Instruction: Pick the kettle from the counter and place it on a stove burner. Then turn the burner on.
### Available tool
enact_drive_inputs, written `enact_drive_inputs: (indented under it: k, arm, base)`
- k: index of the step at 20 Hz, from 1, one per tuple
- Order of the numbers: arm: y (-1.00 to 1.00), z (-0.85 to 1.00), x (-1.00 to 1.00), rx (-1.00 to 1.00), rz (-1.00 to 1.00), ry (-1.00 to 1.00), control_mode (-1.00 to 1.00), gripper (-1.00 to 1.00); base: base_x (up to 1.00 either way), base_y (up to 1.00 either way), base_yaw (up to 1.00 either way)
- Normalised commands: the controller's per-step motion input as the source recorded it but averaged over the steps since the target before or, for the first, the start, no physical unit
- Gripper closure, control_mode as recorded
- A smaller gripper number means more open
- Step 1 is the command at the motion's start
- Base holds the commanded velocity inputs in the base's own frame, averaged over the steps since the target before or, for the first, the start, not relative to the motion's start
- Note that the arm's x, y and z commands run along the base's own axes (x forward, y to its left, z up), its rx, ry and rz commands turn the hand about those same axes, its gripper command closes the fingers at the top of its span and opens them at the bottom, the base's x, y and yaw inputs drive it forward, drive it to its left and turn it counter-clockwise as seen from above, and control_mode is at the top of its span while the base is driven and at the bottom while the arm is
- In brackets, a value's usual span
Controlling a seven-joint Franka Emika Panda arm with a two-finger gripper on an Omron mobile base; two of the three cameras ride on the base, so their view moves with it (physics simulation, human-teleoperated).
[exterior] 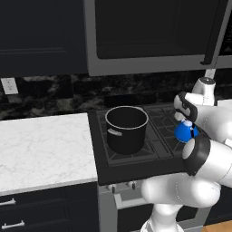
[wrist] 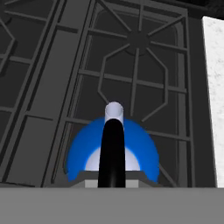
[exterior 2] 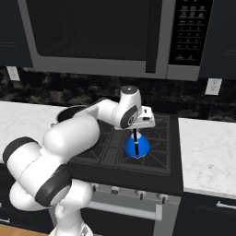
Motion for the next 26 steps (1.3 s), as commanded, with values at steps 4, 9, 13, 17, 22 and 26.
enact_drive_inputs:
  k: [4,9,13,17,22,26]
  arm:
    - [-0.09,0.0,0.23,0.0,0.0,0.0,-1.0,1.0]
    - [-0.03,0.0,0.18,0.0,0.0,0.0,-1.0,1.0]
    - [-0.01,-0.12,0.08,0.0,0.0,0.0,-1.0,1.0]
    - [0.0,-0.35,0.0,0.02,0.0,-0.04,-1.0,1.0]
    - [0.0,-0.43,0.0,0.03,0.0,-0.05,-1.0,1.0]
    - [0.0,-0.38,0.0,0.0,0.0,-0.01,-1.0,1.0]
  base:
    - [0.0,0.0,0.0]
    - [0.0,0.0,0.0]
    - [0.0,0.0,0.0]
    - [0.0,0.0,0.0]
    - [0.0,0.0,0.0]
    - [0.0,0.0,0.0]
